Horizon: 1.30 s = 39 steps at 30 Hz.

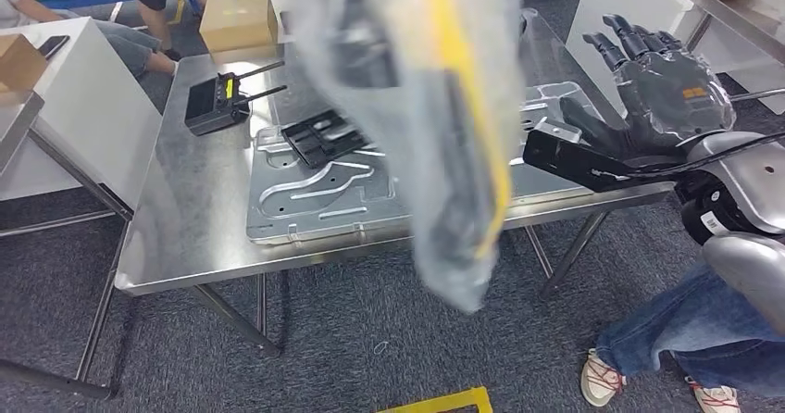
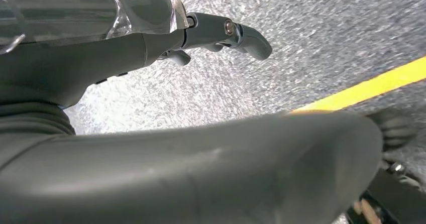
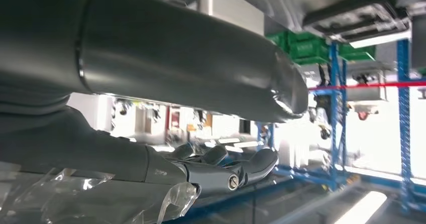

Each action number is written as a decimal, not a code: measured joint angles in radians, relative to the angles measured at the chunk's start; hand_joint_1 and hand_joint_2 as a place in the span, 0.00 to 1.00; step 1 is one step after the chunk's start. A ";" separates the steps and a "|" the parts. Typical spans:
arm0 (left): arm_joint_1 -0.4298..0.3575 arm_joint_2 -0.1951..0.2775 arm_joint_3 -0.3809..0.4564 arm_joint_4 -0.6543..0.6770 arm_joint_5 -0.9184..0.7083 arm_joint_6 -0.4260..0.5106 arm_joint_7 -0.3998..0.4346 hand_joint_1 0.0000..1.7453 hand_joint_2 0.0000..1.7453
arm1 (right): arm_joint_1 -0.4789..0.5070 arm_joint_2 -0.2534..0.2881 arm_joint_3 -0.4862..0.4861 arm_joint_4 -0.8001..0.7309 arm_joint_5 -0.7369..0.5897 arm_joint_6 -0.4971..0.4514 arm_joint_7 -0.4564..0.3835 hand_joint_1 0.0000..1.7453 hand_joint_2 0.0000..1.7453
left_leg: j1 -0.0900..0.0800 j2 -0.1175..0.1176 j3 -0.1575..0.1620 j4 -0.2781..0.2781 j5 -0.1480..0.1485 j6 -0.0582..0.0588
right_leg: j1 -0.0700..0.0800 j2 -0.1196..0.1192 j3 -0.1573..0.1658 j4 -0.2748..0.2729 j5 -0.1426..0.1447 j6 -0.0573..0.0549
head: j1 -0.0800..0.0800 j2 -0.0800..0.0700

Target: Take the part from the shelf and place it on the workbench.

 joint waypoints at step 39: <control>0.023 -0.045 0.290 -0.087 -0.374 0.009 0.087 0.00 1.00 | 0.296 -0.060 -0.349 -0.050 0.145 0.004 -0.002 0.00 0.00 | -0.028 0.001 0.235 -0.259 0.058 0.062 | -0.003 -0.004 -0.059 0.027 0.037 0.015 | 0.001 0.000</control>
